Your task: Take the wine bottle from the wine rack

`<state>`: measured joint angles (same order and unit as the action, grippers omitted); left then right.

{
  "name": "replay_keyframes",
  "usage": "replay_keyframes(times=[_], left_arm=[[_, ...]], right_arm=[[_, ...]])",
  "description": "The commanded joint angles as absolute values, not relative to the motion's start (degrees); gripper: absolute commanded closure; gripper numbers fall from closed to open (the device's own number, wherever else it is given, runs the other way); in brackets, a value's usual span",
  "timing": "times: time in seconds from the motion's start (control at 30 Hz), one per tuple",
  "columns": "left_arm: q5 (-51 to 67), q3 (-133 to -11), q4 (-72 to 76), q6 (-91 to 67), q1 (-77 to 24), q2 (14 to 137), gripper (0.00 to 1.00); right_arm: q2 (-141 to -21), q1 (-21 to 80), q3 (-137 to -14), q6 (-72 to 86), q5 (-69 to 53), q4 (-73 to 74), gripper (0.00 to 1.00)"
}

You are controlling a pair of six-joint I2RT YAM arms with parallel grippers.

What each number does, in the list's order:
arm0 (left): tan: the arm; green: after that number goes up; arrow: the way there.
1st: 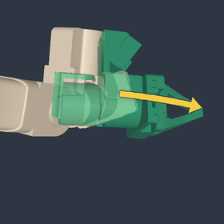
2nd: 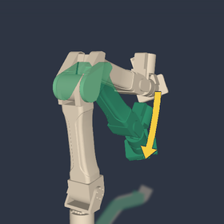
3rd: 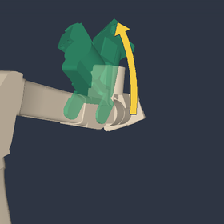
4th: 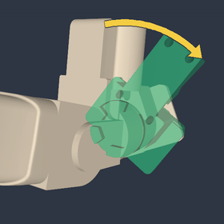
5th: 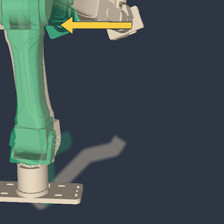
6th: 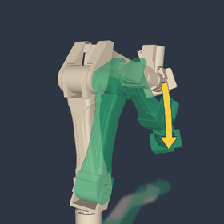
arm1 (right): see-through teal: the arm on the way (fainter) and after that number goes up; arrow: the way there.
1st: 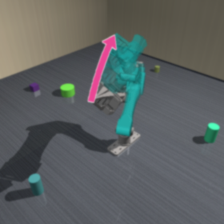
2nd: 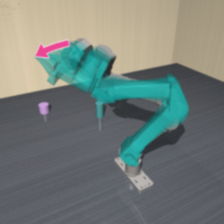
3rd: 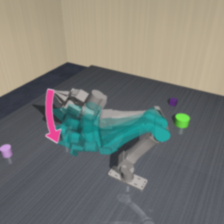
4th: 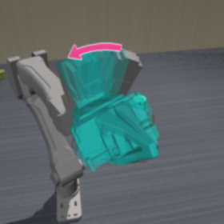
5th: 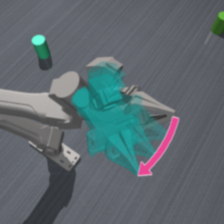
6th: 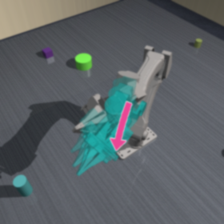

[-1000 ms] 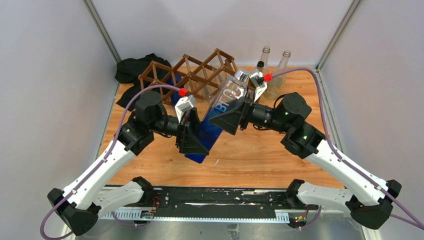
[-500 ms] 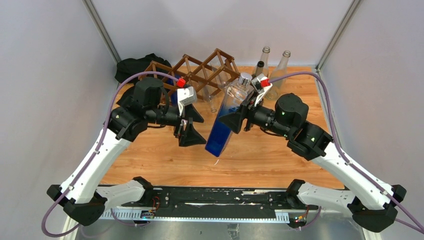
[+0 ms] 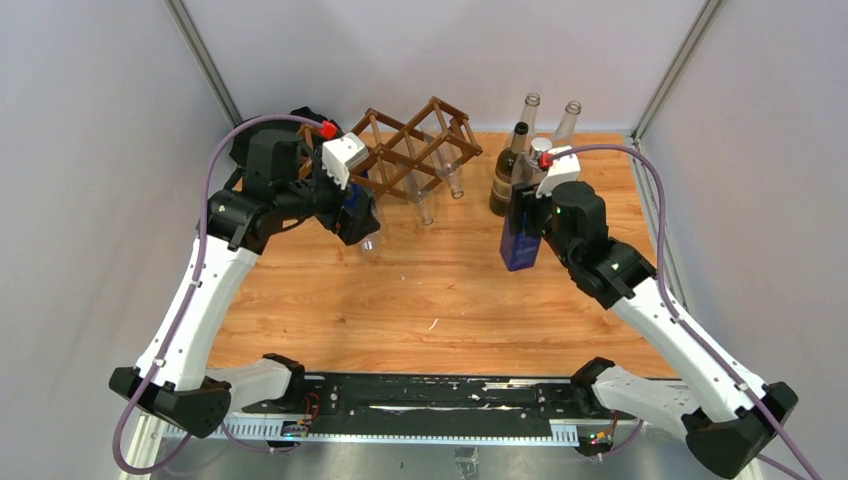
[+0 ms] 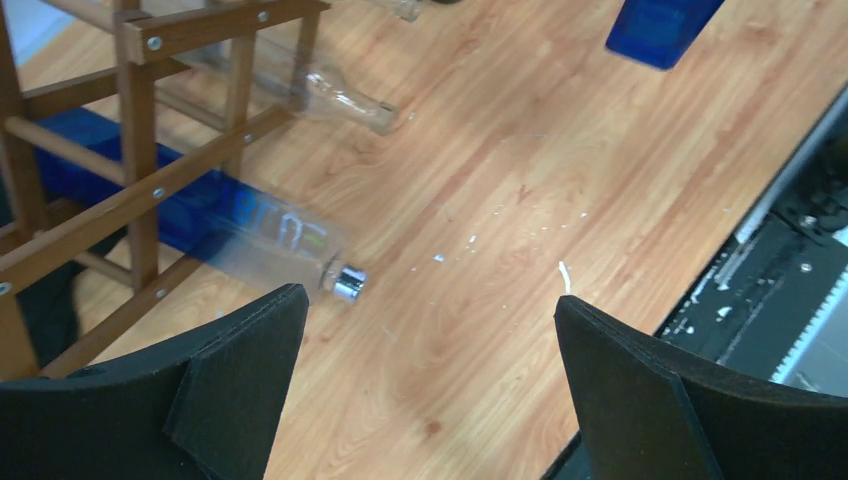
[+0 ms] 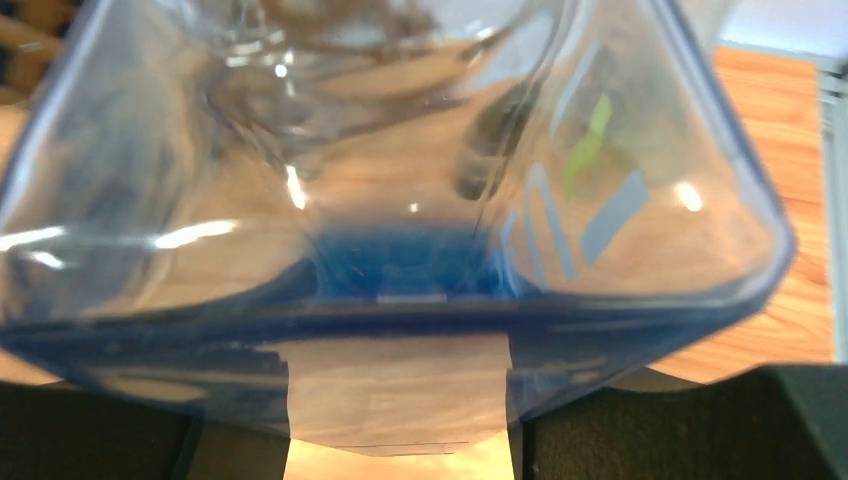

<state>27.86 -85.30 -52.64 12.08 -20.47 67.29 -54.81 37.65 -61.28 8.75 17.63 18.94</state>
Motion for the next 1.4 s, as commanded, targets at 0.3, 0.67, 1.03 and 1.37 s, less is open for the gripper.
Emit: replay_keyframes(times=[0.3, 0.67, 1.03, 1.37], left_arm=[[20.89, -86.19, -48.91, 15.7, -19.78, 65.86, 0.0], [22.8, -84.3, -45.91, 19.37, -19.78, 64.37, 0.0], [24.0, -81.83, -43.28, 21.23, -19.78, 63.4, 0.0], [24.21, -81.13, -42.85, 22.07, -19.77, 63.3, 0.0]], right_arm=[[-68.31, 18.54, -58.64, 5.7, 20.71, -11.55, 1.0], [-82.67, 15.49, -61.78, 2.49, 18.16, -24.23, 1.0], [-87.66, 13.91, -58.65, 1.35, 18.41, -34.41, 1.0], [-89.86, 13.45, -54.69, 0.61, 18.79, -39.29, 0.95]])
